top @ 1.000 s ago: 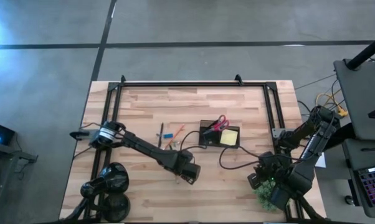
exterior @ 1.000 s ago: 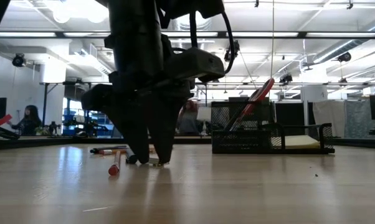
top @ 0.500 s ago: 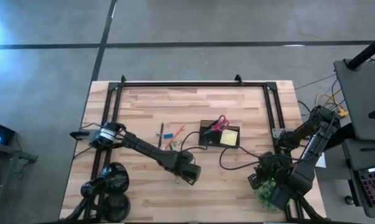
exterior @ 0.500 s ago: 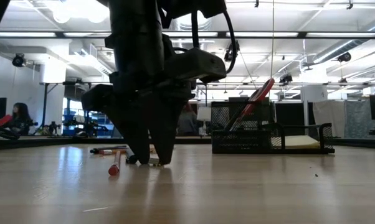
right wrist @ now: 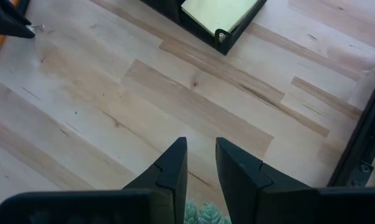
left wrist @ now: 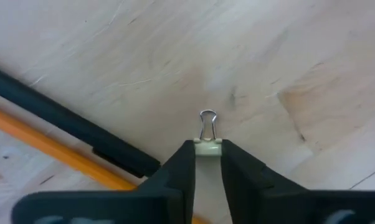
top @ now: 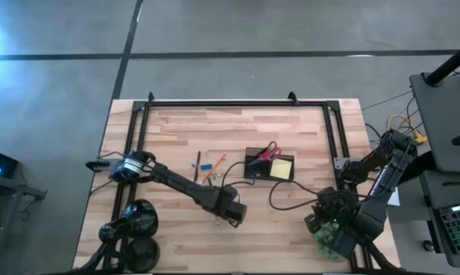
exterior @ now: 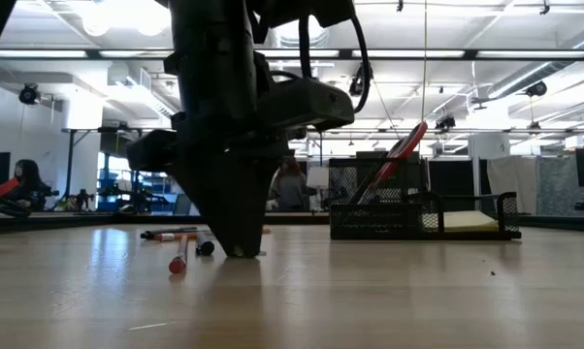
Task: Pick and place office supplies into organizer
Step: Put the bottom yellow binder clip into the desk organizer
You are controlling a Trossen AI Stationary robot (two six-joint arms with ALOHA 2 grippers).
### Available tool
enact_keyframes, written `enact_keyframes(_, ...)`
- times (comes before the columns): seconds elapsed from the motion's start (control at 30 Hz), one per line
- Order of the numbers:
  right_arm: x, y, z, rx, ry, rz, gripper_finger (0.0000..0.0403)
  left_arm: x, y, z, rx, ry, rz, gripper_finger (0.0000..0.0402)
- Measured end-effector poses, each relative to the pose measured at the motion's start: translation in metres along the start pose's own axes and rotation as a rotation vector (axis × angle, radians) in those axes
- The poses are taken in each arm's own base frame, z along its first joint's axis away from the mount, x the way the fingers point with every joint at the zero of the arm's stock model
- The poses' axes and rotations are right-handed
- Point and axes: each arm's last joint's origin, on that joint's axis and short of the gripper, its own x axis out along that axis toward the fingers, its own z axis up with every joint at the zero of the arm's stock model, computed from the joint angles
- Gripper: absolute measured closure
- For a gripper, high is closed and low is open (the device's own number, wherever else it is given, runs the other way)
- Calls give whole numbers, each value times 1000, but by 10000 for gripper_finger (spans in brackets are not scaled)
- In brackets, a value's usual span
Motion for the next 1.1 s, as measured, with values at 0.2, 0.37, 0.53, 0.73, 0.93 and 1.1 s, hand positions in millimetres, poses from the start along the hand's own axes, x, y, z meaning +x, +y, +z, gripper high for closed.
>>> enact_keyframes(0.2,0,0,0,-7,0,-1,326,-7,-5,2,36,-14,-30,367)
enact_keyframes(0.37,0,0,0,0,-3,-3,326,-57,-24,15,138,-195,-151,369)
enact_keyframes(0.53,0,-2,1,35,-13,-17,326,-88,-36,52,234,-369,-302,370)
enact_keyframes(0.73,0,-3,2,56,-17,-28,326,-70,-5,117,186,-354,-258,371)
enact_keyframes(0.93,0,-4,2,62,-18,-33,326,-56,20,141,167,-277,-240,371)
enact_keyframes(1.1,0,-5,3,57,-22,-46,326,-39,33,144,152,-256,-213,371)
